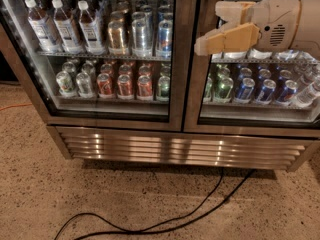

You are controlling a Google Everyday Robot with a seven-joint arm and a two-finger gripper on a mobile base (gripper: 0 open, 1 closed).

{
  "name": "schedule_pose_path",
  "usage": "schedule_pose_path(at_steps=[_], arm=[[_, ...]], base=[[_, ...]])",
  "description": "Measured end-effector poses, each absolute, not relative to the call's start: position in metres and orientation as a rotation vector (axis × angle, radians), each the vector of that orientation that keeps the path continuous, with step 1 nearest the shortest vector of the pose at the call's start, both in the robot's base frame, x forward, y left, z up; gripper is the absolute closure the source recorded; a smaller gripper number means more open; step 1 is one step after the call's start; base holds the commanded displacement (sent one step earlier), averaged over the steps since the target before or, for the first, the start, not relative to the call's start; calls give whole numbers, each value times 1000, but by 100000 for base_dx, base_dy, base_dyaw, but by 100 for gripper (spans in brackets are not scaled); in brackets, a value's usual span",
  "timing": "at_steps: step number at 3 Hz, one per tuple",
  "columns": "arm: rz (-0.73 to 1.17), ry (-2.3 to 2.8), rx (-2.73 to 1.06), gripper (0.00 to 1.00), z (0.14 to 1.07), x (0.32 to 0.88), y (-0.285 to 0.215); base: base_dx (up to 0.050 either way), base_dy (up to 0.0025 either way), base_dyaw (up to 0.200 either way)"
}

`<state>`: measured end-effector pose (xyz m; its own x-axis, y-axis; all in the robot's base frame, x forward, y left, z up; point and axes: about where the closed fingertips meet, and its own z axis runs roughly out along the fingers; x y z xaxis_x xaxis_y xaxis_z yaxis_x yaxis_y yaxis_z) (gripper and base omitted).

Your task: Open left fridge door

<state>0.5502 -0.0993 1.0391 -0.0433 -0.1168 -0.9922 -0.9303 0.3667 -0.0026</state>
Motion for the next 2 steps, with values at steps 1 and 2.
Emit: schedule_pose_path(at_steps=[1,2], arm=[[1014,1410,-960,0,1038,550,-96],[1220,1290,-886,0,1034,548,-93]], base=[[0,0,0],[0,0,0]])
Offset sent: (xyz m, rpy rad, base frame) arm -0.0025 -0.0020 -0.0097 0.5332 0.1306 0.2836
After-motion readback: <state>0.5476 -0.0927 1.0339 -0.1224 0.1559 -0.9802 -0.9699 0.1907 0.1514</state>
